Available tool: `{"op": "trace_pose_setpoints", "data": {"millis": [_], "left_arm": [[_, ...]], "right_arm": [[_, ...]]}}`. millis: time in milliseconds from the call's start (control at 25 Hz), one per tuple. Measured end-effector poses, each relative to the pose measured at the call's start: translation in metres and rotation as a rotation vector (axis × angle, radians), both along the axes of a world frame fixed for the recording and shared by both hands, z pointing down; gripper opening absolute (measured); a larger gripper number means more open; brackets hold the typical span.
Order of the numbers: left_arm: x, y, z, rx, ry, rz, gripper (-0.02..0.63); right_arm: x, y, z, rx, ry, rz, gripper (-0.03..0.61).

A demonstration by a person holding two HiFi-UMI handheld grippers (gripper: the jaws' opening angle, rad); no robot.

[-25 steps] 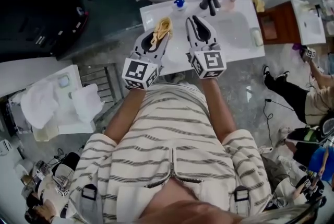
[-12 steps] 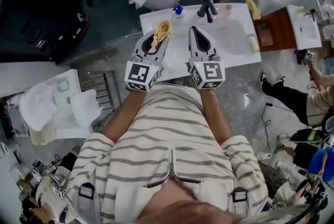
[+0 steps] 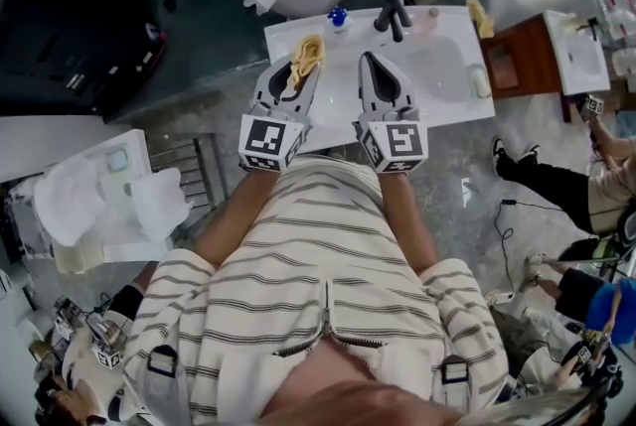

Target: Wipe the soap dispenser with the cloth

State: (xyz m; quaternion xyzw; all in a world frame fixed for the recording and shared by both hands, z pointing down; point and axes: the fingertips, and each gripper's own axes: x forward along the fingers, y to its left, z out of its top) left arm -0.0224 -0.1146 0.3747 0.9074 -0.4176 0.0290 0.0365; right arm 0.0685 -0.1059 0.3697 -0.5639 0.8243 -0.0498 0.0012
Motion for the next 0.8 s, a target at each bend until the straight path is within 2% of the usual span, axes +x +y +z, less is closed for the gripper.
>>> {"op": "trace_pose_setpoints", "data": {"millis": [240, 800], "left_arm": [[0.0010, 0.0037, -0.0006, 0.001, 0.000, 0.005, 0.095], [0.0002, 0.0049, 0.0014, 0.009, -0.004, 0.001, 0.095]], "right_arm": [[0.0001, 0.0027, 0.0032, -0.019, -0.058, -0.004, -0.014], [0.0017, 0.0051, 0.0040, -0.005, -0.064, 0.005, -0.014]]}}
